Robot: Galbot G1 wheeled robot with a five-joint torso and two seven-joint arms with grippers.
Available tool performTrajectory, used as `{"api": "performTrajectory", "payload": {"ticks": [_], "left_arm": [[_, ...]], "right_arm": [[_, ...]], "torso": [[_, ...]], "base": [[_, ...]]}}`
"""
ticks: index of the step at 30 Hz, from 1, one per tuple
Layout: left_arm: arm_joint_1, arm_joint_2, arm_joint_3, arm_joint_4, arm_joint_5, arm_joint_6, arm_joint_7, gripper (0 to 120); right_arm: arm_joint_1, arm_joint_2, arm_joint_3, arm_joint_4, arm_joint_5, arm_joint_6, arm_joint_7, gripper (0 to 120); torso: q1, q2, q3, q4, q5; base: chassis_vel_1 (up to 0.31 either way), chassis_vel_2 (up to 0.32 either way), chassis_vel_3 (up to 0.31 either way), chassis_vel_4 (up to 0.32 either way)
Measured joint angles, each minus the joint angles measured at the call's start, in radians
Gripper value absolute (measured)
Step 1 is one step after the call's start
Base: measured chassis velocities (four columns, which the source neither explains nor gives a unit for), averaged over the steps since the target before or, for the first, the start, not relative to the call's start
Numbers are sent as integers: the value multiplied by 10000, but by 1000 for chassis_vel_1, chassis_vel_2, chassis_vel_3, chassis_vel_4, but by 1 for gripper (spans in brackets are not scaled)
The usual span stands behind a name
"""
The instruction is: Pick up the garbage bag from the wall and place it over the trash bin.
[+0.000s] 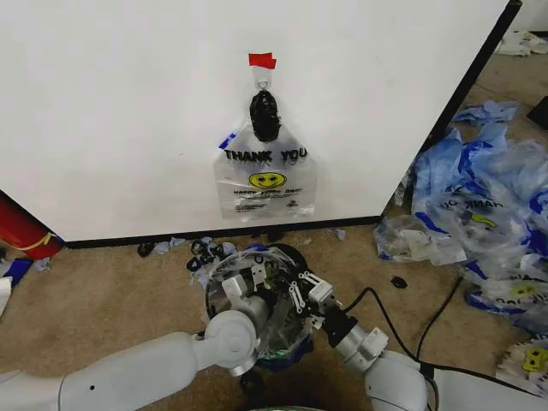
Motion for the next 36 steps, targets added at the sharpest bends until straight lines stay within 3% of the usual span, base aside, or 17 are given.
{"api": "performTrajectory", "payload": {"ticks": [17, 36], "left_arm": [[-509, -432, 653, 465, 13, -95, -18, 0], [-593, 66, 629, -312, 0, -129, -426, 0]], "right_arm": [[-1269, -192, 1087, 140, -273, 126, -72, 1], [-1402, 71, 1852, -514, -190, 225, 50, 1]], "torso": [[0, 0, 0, -1, -1], [0, 0, 0, 0, -1]], "base": [[0, 0, 0, 0], [0, 0, 0, 0]]}}
